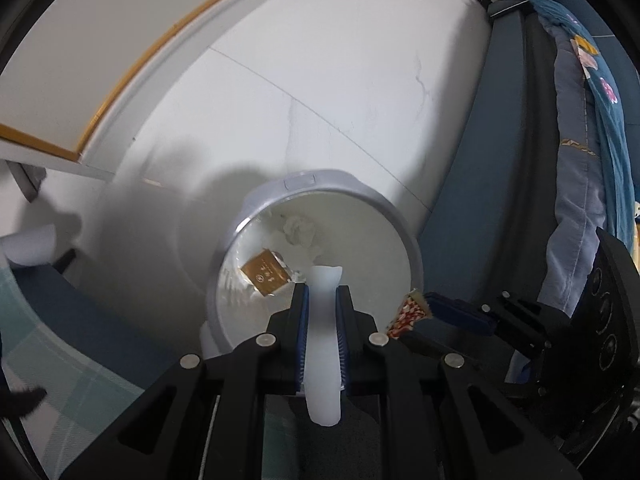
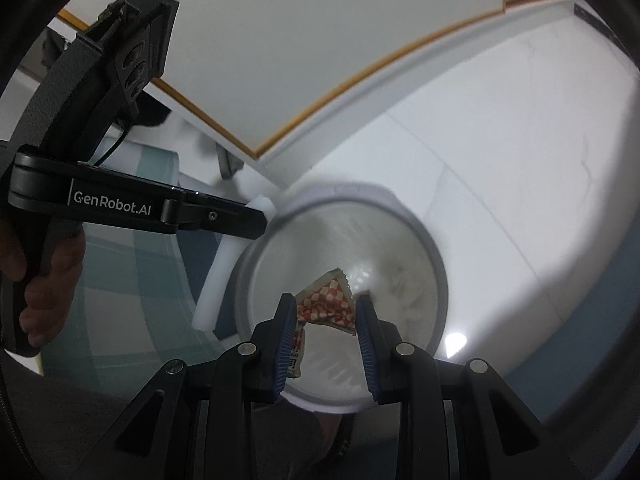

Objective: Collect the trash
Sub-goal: 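Open the right tool while the left tool opens, dropping both items into the bowl, then move both open tools back over the table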

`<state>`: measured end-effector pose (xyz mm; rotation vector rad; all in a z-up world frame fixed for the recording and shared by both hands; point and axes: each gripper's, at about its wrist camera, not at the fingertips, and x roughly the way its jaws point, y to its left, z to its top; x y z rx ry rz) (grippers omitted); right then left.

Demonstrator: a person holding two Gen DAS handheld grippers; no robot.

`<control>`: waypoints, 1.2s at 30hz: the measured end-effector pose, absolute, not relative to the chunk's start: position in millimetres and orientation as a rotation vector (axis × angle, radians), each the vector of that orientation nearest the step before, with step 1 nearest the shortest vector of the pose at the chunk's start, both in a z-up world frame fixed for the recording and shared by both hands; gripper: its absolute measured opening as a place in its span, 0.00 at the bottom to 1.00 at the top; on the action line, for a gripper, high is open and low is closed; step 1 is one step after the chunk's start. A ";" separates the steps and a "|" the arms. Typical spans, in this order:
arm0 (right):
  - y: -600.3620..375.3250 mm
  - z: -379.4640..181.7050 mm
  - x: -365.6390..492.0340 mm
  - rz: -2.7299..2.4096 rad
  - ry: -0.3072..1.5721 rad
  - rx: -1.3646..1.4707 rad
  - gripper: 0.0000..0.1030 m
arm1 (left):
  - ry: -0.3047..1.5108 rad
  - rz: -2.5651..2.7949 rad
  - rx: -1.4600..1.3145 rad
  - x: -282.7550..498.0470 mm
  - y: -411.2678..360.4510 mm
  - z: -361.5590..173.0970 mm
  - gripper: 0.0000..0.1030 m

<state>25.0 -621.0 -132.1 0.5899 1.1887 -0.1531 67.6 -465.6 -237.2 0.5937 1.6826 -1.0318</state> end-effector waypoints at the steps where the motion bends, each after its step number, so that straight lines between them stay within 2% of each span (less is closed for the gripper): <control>1: -620.7 -135.9 24.8 -0.156 1.201 0.588 0.29 | 1.686 -1.028 0.592 66.9 -466.7 -239.4 0.12; 7: -617.8 -151.6 20.4 -0.168 1.252 0.606 0.30 | 1.710 -0.990 0.585 68.1 -465.8 -253.6 0.16; 9: -616.1 -154.8 20.7 -0.171 1.275 0.608 0.36 | 1.708 -0.977 0.576 70.2 -465.0 -254.4 0.16; 10: -614.9 -156.6 20.9 -0.167 1.282 0.605 0.42 | 1.714 -0.972 0.559 72.1 -464.2 -254.6 0.17; 12: -611.9 -155.9 21.3 -0.159 1.276 0.593 0.50 | 1.719 -0.968 0.542 73.9 -462.0 -254.9 0.24; 14: -608.8 -152.7 21.1 -0.152 1.273 0.576 0.50 | 1.705 -0.961 0.535 75.3 -459.6 -251.5 0.43; 16: -608.1 -149.3 19.4 -0.157 1.266 0.571 0.52 | 1.675 -0.963 0.537 76.4 -458.2 -244.5 0.49; 25: -625.8 -119.8 13.8 -0.206 1.208 0.599 0.56 | 1.500 -0.934 0.548 87.7 -439.6 -192.5 0.55; 27: -628.8 -104.5 12.6 -0.208 1.173 0.588 0.65 | 1.449 -0.904 0.532 92.6 -429.2 -172.0 0.57; 29: -629.4 -90.2 13.1 -0.214 1.139 0.565 0.68 | 1.427 -0.887 0.475 93.9 -419.0 -153.2 0.57; 33: -628.8 -54.8 16.0 -0.220 1.066 0.521 0.68 | 1.289 -0.829 0.417 98.0 -394.8 -112.5 0.58; 36: -624.6 -27.7 17.6 -0.225 1.008 0.500 0.68 | 1.195 -0.782 0.382 96.5 -375.5 -84.2 0.64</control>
